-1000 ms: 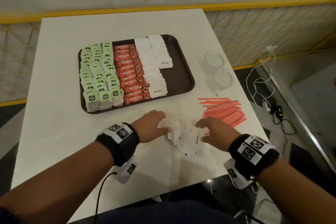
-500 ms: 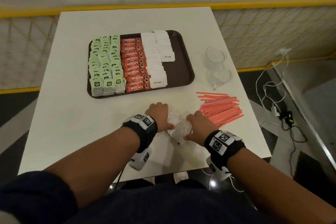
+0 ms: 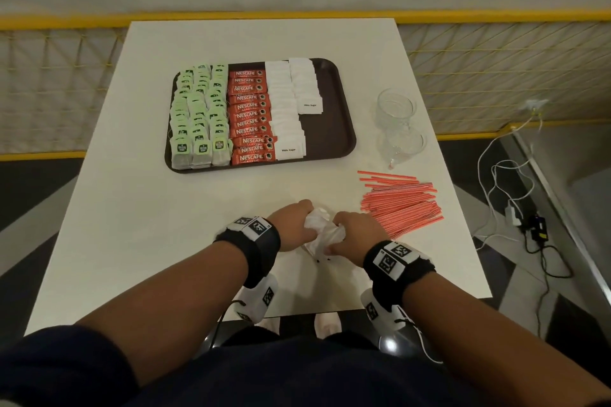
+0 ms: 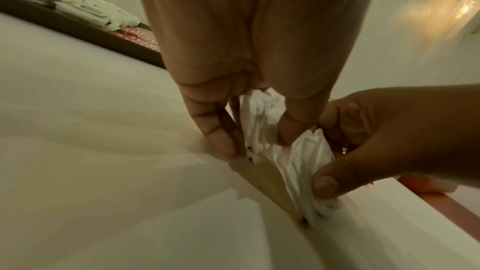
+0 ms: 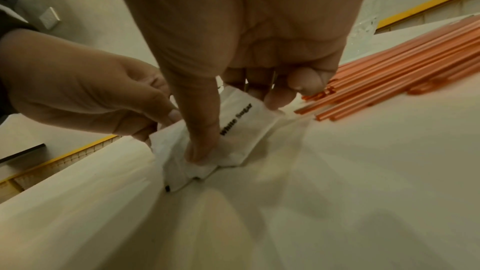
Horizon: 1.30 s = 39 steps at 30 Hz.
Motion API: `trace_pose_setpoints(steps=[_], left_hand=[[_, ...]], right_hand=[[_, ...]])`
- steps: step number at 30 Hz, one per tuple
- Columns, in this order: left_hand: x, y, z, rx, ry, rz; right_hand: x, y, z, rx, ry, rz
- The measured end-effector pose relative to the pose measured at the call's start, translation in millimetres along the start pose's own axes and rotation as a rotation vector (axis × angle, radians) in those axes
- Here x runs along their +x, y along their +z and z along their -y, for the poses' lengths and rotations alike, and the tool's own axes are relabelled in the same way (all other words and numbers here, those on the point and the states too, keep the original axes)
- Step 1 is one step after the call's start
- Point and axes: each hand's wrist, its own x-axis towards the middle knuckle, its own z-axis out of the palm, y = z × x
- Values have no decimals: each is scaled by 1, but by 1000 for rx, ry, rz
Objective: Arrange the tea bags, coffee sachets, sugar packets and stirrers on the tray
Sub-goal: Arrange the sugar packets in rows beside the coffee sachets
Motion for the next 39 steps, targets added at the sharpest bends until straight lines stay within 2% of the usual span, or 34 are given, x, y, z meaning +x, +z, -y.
trace_pose_setpoints(steps=[4, 6, 10, 16, 21, 26, 31, 36, 39], left_hand=[[-5, -6, -1, -172, -11, 47], [-9, -14, -1, -342, -5, 54], [-17, -39, 3, -686, 0, 12], [-25, -94, 11, -956, 61, -63], [-24, -125, 28, -1000, 126, -67], [-13, -142, 37, -1223, 124, -12], [11, -156, 31, -1325, 149, -59], [46, -168, 30, -1352, 87, -111], [66, -176, 30, -1358, 64, -132]], right_hand=[[3, -5, 2, 105, 24, -38], [6, -12, 7, 155, 25, -58], [13, -33, 28, 218, -34, -107], [30, -72, 77, 272, -131, -241], [47, -92, 113, 292, -177, -246], [68, -101, 124, 417, -162, -263], [101, -113, 109, 697, -74, -249], [134, -122, 87, 695, -26, -172], [155, -126, 74, 883, 21, -182]])
